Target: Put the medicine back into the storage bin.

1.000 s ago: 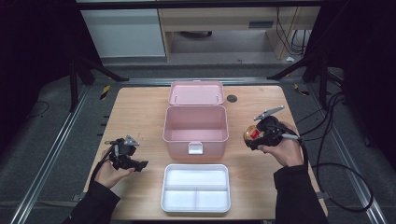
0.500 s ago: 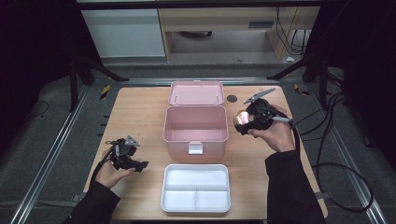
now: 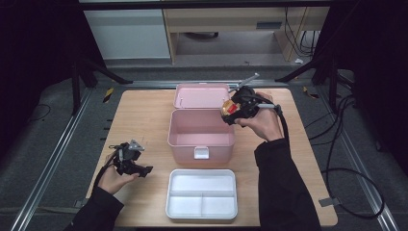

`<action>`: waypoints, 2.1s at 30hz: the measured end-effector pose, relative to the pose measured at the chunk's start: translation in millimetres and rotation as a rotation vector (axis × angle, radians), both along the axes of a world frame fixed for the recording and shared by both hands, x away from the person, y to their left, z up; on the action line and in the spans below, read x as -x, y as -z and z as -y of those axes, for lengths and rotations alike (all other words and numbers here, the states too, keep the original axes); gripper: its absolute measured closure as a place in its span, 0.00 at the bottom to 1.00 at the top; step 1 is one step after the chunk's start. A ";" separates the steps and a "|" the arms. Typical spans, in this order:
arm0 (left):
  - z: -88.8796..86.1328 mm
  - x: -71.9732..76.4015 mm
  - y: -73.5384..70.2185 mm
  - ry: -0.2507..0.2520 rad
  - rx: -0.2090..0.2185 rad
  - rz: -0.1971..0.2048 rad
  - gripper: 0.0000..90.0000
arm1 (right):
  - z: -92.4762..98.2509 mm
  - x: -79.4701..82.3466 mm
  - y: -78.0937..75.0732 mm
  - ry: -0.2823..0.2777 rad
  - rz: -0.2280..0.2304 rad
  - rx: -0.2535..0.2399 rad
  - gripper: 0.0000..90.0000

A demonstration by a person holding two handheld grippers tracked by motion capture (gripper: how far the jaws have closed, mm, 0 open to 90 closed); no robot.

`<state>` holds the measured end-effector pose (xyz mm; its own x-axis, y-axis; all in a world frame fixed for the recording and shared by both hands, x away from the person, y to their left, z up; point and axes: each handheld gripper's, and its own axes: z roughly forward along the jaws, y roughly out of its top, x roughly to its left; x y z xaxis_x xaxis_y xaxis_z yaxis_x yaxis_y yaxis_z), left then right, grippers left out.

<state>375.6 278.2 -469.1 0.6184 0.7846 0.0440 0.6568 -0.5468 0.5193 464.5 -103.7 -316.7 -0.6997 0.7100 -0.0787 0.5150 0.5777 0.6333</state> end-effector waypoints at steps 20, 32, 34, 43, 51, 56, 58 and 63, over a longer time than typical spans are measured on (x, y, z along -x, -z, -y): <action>1.1 -0.8 0.4 0.005 -0.002 -0.002 0.28 | -86.1 -35.2 17.0 -0.146 -0.051 0.061 0.23; 1.4 -0.8 0.5 0.008 -0.004 -0.004 0.28 | -118.6 -47.2 44.9 -0.202 -0.085 0.131 0.23; 1.6 -0.6 0.4 0.011 -0.004 -0.004 0.28 | -122.7 -48.4 50.8 -0.213 -0.092 0.135 0.23; 2.1 -0.6 0.8 0.013 -0.005 -0.006 0.28 | -141.0 -51.2 73.8 -0.244 -0.130 0.169 0.23; 1.7 -1.1 1.6 0.012 -0.006 -0.006 0.28 | -149.8 -52.8 88.2 -0.286 -0.157 0.224 0.23; 2.4 -0.8 1.6 0.015 -0.005 -0.005 0.28 | -155.5 -53.1 95.4 -0.292 -0.172 0.234 0.23; 2.1 -0.8 1.6 0.014 -0.006 -0.005 0.28 | -156.3 -53.7 98.0 -0.288 -0.176 0.223 0.22; 2.0 -0.9 1.8 0.014 -0.007 -0.006 0.28 | -153.8 -55.4 97.6 -0.270 -0.164 0.193 0.21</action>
